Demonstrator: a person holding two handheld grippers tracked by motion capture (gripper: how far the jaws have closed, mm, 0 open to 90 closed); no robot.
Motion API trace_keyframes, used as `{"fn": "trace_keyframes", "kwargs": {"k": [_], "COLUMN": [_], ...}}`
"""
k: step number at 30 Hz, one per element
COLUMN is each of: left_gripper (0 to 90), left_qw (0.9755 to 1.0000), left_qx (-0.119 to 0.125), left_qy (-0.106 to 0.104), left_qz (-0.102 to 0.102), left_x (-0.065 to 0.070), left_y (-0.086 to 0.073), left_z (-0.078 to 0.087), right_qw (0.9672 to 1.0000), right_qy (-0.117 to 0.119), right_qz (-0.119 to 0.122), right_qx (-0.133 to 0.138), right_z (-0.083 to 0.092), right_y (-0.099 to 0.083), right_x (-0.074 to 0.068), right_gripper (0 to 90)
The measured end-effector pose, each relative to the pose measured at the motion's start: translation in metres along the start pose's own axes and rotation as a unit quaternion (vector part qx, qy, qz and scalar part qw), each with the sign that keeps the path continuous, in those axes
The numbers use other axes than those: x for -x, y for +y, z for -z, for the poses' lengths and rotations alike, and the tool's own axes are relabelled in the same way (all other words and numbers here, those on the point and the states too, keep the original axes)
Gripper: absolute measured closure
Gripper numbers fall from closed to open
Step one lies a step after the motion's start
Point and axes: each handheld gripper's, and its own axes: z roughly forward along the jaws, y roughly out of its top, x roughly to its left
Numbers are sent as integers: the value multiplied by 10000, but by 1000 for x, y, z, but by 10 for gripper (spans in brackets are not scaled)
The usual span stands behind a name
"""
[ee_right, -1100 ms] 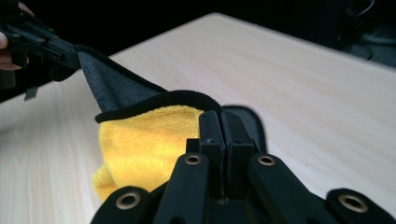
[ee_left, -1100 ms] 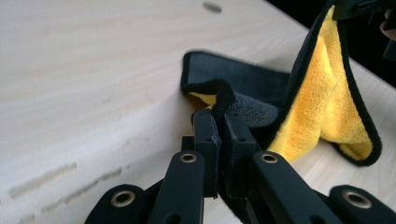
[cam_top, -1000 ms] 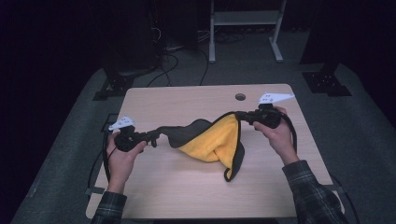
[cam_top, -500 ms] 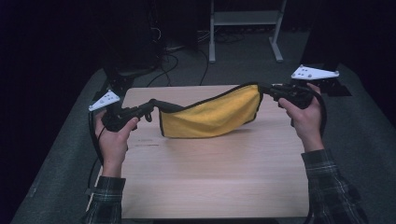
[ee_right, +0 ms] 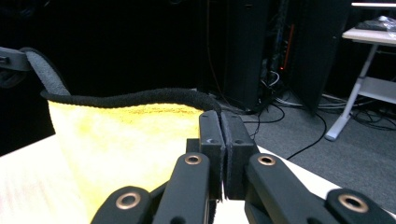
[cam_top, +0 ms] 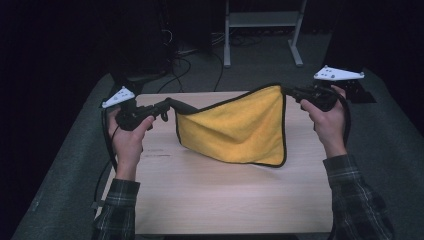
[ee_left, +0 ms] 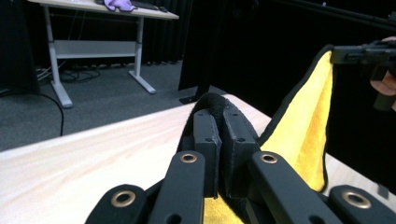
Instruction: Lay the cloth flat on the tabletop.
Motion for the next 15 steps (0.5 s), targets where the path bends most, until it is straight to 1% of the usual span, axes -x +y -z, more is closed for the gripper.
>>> {"fn": "trace_keyframes", "kwargs": {"k": [1,2,4,5,7,8,9,10,11,13,15], "left_gripper": [860,860,860,860,860,860,860,860,860,859,860], "left_qw": [10000,9998,9992,9989,9987,9988,9992,9996,9997,9993,9979], "left_qx": [66,177,299,347,313,260,189,54,-66,-347,-599], "left_qy": [-8,21,52,38,15,-6,-47,-71,-60,-100,-121], "left_qz": [-12,-129,-259,-307,-394,-403,-343,-267,-235,-34,229], "left_x": [-1,-1,2,4,8,9,9,10,9,6,2], "left_y": [5,13,21,22,19,14,7,-5,-13,-36,-57], "left_z": [-3,-5,-5,-4,-3,-2,-3,-5,-6,-11,-14], "right_qw": [9999,9999,9996,9995,9992,9992,9993,9995,9997,9998,9994], "right_qy": [-68,-96,-112,-103,-72,-54,-23,13,43,74,129], "right_qz": [-48,-50,-52,-30,-1,20,-4,-44,-89,-151,-273], "right_qx": [71,111,238,296,387,389,375,328,242,53,-174], "right_z": [-4,-4,-2,0,3,4,5,5,4,1,-2], "right_y": [5,8,15,18,18,15,9,1,-12,-32,-54], "right_x": [6,7,9,9,8,8,8,8,8,8,8], "right_gripper": [877,877,877,877,877,877,877,877,877,877,877]}}
